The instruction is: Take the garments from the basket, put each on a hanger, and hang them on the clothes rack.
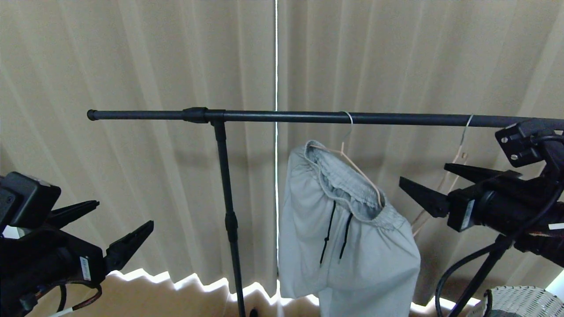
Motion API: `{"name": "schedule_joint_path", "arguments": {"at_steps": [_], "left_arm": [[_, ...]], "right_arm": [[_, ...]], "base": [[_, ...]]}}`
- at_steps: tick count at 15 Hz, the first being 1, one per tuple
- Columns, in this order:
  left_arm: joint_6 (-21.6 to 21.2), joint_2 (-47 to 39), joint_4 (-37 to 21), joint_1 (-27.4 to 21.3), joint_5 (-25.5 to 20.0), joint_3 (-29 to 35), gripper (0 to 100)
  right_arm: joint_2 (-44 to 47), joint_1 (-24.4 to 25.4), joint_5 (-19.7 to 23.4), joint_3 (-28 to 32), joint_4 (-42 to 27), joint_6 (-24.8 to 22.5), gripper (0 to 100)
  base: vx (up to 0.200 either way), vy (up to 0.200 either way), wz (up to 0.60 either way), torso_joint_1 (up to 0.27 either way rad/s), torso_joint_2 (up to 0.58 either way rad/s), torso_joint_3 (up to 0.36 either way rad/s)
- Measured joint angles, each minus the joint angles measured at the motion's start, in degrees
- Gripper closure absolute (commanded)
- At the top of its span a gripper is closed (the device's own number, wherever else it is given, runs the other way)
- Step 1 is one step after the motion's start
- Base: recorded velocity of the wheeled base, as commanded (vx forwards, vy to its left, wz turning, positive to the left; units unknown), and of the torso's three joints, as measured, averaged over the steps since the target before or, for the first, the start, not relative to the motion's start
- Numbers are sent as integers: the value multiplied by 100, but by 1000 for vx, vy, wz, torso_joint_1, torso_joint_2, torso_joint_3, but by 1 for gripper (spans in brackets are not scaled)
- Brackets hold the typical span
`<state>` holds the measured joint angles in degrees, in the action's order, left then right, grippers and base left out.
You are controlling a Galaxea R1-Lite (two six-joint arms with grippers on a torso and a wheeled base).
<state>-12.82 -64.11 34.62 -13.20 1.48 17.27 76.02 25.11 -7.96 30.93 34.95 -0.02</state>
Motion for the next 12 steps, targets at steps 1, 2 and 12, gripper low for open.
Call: {"name": "schedule_joint_path", "arguments": {"at_steps": [1,2,12], "left_arm": [[-12,-20,-2,54,-2,-7,0],[-17,-50,0,96,0,-7,0],[-1,-166,6,146,-2,-57,0]], "right_arm": [[-177,-389,-16,-135,-241,-213,0],[-356,-712,-24,-246,-613,-364,0],[-1958,-1588,-11,-1161,-2488,-555,0]], "base": [[0,0,0,0,0,0],[0,0,0,0,0,0],[0,0,0,0,0,0]]}}
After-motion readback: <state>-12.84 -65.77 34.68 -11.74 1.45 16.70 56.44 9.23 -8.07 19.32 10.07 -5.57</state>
